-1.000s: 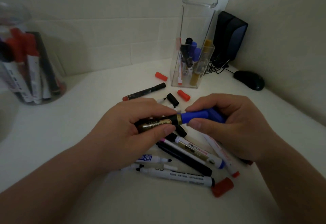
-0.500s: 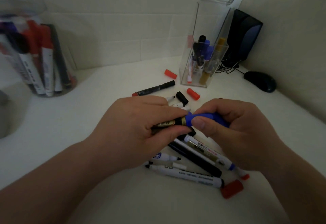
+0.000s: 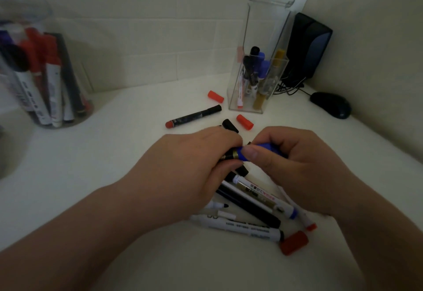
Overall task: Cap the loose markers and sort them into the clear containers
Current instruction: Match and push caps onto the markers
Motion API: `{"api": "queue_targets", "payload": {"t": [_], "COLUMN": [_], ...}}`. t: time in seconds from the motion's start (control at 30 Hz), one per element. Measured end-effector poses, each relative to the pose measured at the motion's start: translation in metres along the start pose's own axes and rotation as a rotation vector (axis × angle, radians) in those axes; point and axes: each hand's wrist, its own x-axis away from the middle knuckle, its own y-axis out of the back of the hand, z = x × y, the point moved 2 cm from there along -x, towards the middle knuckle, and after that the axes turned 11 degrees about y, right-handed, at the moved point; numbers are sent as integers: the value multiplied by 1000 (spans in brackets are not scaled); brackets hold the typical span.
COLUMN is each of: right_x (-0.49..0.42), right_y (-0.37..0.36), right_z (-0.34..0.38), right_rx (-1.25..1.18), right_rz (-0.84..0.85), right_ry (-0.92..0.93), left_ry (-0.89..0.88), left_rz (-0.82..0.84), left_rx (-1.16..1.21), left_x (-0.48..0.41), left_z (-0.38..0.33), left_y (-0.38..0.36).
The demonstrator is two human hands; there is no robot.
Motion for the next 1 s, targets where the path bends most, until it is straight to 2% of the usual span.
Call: {"api": "queue_targets", "payload": {"t": [0.23,0.67,0.73,0.83,0.9,1.0], "right_x": [2,4,1,-4,-6,-12], "right_y": [-7,-1,4,15,19,13], "right_z": [-4,-1,-5,-22,-31,-38], "right_rx": [-26,-40,-219,-826,-1136,-1319], "right_rz": [21,-2,-67,-264,-363,-394], "right_ry": [43,51,-64,-338,-381,-350], "left_ry": [-19,68,127,301,373,436], "left_rz": [36,112,110,50,-22,-37], "left_rx": [55,102,94,170,190,183], "left_x": [6,4,0,-4,-6,-6], "left_z": [5,5,10,29,40,47], "left_y": [2,3,7,16,20,18]}}
